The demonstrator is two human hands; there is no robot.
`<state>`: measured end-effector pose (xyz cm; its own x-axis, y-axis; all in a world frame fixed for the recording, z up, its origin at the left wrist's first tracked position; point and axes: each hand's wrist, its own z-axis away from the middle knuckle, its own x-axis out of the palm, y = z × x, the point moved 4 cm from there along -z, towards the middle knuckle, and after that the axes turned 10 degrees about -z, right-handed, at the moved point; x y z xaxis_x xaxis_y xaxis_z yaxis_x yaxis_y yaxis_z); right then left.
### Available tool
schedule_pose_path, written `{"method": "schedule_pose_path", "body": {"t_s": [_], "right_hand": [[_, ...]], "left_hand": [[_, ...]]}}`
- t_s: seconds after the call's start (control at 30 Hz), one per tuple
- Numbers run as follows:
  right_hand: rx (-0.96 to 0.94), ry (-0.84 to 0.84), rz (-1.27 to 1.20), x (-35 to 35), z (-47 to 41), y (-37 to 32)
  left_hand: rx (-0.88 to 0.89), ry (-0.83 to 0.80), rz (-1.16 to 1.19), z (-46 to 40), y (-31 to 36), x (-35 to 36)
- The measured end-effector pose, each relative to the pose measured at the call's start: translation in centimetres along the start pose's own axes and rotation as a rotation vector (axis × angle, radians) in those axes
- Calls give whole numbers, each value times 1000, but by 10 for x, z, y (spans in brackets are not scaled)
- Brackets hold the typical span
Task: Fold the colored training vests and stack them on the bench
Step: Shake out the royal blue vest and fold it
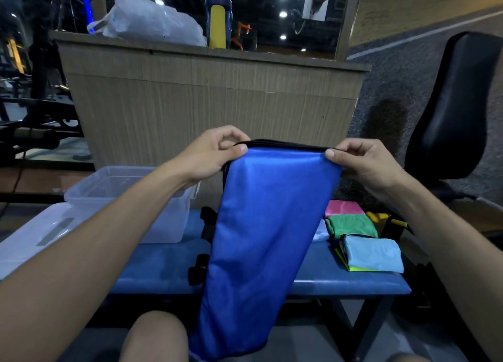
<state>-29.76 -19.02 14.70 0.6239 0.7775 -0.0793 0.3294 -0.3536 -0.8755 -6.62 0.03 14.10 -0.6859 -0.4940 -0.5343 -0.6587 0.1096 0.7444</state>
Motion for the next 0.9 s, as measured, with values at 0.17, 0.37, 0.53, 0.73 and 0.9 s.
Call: {"method": "schedule_pose_path", "body": {"t_s": [0.17, 0.37, 0.53, 0.73, 0.9], "right_hand": [[-150, 205, -37, 15, -13, 7], [-270, -31, 269, 55, -39, -23], [-253, -5, 378, 39, -57, -16], [-141, 267, 291, 7, -51, 40], [-145, 601, 157, 1, 23, 82]], "left_hand": [[-133, -187, -123, -3, 5, 4], [-163, -451, 35, 4, 4, 36], [-110, -232, 177, -10, 12, 49], [-97, -41, 437, -37, 43, 69], [-178, 77, 445, -53, 70, 82]]}}
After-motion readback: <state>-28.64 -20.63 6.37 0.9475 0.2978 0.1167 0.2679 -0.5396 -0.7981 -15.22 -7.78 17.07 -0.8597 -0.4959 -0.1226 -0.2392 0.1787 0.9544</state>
